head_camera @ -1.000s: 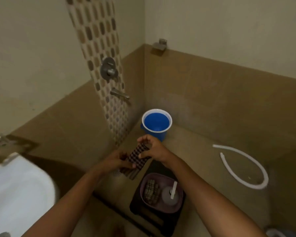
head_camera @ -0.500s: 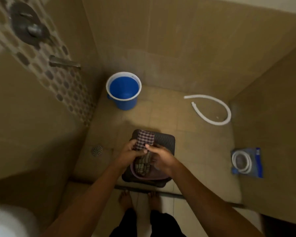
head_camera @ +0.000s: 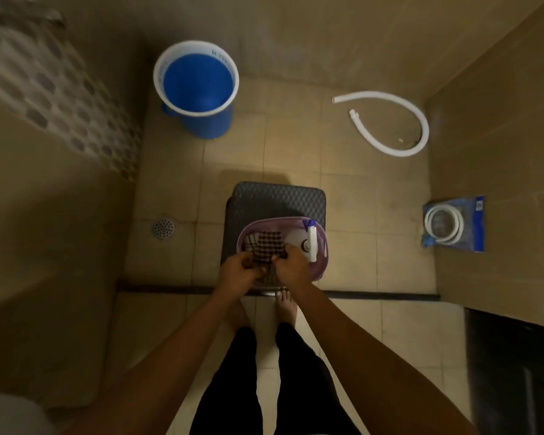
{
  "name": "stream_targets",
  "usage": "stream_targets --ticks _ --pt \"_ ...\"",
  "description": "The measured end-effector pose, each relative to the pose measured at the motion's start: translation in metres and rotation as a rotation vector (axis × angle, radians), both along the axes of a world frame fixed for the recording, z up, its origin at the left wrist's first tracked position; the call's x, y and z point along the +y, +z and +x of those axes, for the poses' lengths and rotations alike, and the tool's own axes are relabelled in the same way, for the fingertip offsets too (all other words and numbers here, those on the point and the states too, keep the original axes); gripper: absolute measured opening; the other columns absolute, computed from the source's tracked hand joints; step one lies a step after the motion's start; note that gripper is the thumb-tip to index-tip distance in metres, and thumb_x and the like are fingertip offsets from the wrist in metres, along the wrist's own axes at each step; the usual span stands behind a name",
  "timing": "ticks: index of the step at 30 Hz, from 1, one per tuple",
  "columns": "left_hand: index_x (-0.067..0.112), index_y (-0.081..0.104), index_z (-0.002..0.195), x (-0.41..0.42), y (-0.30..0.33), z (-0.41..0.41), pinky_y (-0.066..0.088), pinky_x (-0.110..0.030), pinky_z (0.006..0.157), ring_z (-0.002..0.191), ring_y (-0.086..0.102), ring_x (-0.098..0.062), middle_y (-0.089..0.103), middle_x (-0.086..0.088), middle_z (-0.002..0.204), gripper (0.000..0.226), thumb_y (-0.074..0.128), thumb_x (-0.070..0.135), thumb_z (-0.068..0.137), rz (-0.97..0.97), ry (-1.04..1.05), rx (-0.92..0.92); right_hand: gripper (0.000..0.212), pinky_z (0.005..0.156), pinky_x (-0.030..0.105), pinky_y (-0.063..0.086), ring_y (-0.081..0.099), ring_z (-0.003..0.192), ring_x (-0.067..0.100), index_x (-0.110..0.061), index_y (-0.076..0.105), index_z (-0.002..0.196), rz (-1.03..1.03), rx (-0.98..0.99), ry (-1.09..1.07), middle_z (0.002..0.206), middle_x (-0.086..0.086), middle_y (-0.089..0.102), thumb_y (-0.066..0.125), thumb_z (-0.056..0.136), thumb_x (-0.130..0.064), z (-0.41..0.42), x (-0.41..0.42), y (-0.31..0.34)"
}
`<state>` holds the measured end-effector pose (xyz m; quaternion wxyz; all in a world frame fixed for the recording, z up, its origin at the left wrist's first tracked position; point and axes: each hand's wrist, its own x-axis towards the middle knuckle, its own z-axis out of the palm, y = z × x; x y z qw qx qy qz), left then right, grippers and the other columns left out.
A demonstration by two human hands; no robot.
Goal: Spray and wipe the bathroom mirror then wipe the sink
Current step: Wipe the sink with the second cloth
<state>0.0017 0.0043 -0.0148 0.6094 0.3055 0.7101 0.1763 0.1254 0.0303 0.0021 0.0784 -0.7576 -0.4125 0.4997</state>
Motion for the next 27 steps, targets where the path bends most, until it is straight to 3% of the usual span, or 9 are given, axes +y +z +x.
stream_targets --ticks 4,7,10,16,19,21,23,25,27 --pt "-0.001 0.062 0.121 -0.001 -0.015 -0.002 0.053 -0.042 0.093 0.104 0.064 -0.03 0.068 -0.014 0.11 0.043 0.076 0.008 0.082 -0.01 0.038 0.087 0.038 0.1 0.036 0.043 0.055 0.121 0.031 -0.005 0.052 0.131 0.081 -0.202 0.119 0.13 0.015 0.058 0.056 0.095 -0.017 0.002 -0.008 -0.022" --pt "0.001 0.06 0.126 -0.004 -0.023 0.001 0.052 -0.04 0.096 0.109 0.063 -0.027 0.067 -0.014 0.117 0.043 0.072 0.009 0.085 -0.007 0.012 0.116 0.024 0.079 0.036 0.046 0.061 0.1 0.032 -0.007 0.055 0.114 0.082 -0.28 0.175 0.108 0.014 0.063 0.053 0.094 -0.019 0.005 -0.004 -0.028" --pt "0.002 0.058 0.129 -0.002 -0.027 0.008 0.05 -0.033 0.094 0.113 0.061 -0.026 0.066 -0.013 0.122 0.04 0.063 0.003 0.089 -0.008 0.025 0.103 0.02 0.071 0.032 0.043 0.06 0.091 0.03 -0.007 0.053 0.111 0.131 -0.355 0.24 0.102 0.012 0.061 0.051 0.094 -0.018 0.007 -0.001 -0.027" --pt "0.003 0.05 0.139 0.003 -0.038 0.014 0.049 -0.041 0.103 0.12 0.057 -0.026 0.061 -0.013 0.13 0.05 0.053 -0.005 0.09 -0.028 0.067 0.052 0.024 0.065 0.023 0.038 0.054 0.089 0.021 -0.005 0.048 0.118 0.097 -0.252 0.237 0.106 0.01 0.055 0.047 0.095 -0.01 -0.004 0.003 -0.045" --pt "0.003 0.047 0.142 0.0 -0.047 0.009 0.049 -0.039 0.102 0.121 0.057 -0.026 0.06 -0.014 0.132 0.053 0.052 -0.007 0.09 -0.024 0.086 0.043 0.027 0.054 0.014 0.033 0.048 0.086 0.014 -0.006 0.045 0.122 0.061 -0.225 0.258 0.112 0.01 0.055 0.046 0.096 -0.008 -0.007 0.002 -0.067" --pt "0.001 0.048 0.14 -0.004 -0.053 0.006 0.048 -0.035 0.101 0.119 0.056 -0.023 0.059 -0.015 0.132 0.053 0.052 -0.01 0.089 -0.029 0.107 0.032 0.027 0.058 0.013 0.037 0.05 0.088 0.015 -0.007 0.045 0.123 0.06 -0.241 0.251 0.115 0.01 0.054 0.046 0.095 -0.008 -0.01 0.001 -0.076" --pt "0.0 0.048 0.139 -0.009 -0.058 0.005 0.046 -0.034 0.102 0.119 0.055 -0.021 0.058 -0.015 0.133 0.054 0.051 -0.013 0.087 -0.025 0.122 0.012 0.03 0.077 0.033 0.052 0.056 0.101 0.027 -0.009 0.045 0.123 0.085 -0.302 0.258 0.119 0.013 0.054 0.049 0.093 -0.011 -0.013 -0.001 -0.085" --pt "0.0 0.048 0.14 -0.013 -0.061 0.006 0.047 -0.032 0.1 0.12 0.055 -0.021 0.057 -0.014 0.133 0.056 0.049 -0.016 0.086 -0.024 0.137 -0.011 0.033 0.09 0.049 0.046 0.054 0.112 0.036 -0.007 0.045 0.126 0.083 -0.369 0.328 0.124 0.016 0.053 0.05 0.093 -0.012 -0.018 -0.004 -0.093" --pt "0.002 0.048 0.14 -0.015 -0.062 0.006 0.048 -0.028 0.094 0.115 0.055 -0.016 0.058 -0.008 0.128 0.057 0.048 -0.017 0.086 -0.021 0.132 -0.022 0.034 0.092 0.044 0.047 0.055 0.114 0.033 -0.006 0.044 0.131 0.062 -0.434 0.403 0.128 0.016 0.054 0.045 0.099 -0.016 -0.02 -0.007 -0.097"
